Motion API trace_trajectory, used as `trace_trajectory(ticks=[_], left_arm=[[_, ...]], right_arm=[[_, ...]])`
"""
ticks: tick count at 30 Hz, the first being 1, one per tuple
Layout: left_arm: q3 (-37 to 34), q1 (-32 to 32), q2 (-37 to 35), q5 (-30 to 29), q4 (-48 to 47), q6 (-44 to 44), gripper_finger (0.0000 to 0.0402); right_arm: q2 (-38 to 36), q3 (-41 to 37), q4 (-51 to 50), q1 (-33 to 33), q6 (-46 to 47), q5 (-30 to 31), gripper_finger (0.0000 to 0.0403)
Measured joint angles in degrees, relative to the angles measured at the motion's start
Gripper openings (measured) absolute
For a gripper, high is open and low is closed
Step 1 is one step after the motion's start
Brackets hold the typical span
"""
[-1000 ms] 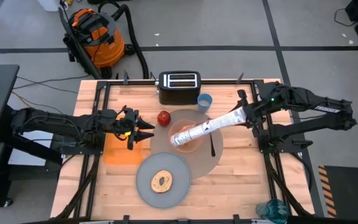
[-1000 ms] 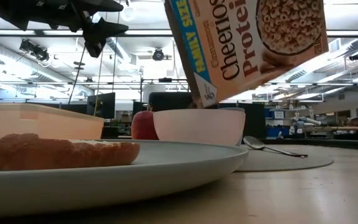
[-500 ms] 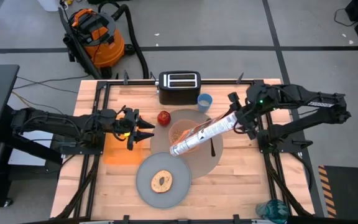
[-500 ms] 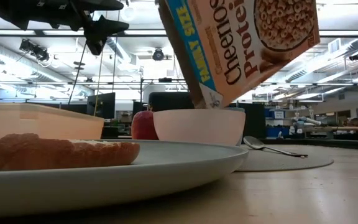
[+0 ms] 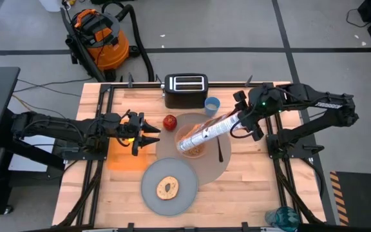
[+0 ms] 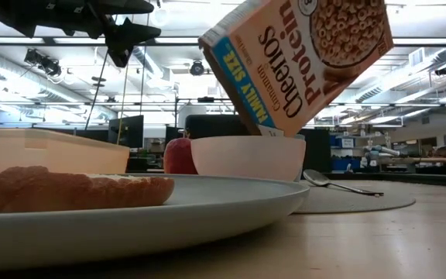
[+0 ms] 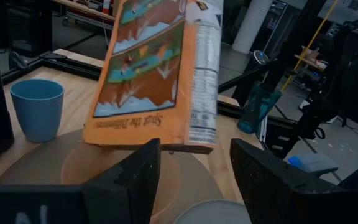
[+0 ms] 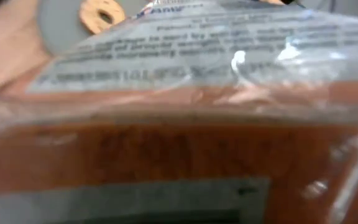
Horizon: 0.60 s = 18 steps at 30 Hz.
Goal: Arrange a breakfast setting
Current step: Put the cereal into the transparent pink bowl
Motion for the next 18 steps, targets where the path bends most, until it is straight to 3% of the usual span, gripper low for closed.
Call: trace_trajectory(ticks=[5, 13, 18], left_arm=[[0.00, 0.00, 0.00, 0.00, 0.00, 0.06, 0.0201], [0.01, 0.00, 0.00, 0.00, 0.04, 0.01, 0.0201], [0.02, 0.00, 0.00, 0.00, 0.04, -0.01, 0.0201]], right_arm=[[0.42, 0.11, 1.44, 0.01, -0.20, -0.28, 0.0205], [0.01, 0.11, 1.09, 0.89, 1.61, -5.96, 0.0205], [-0.46, 0.11, -2.07, 1.26, 3.06, -3.65, 0.0205]])
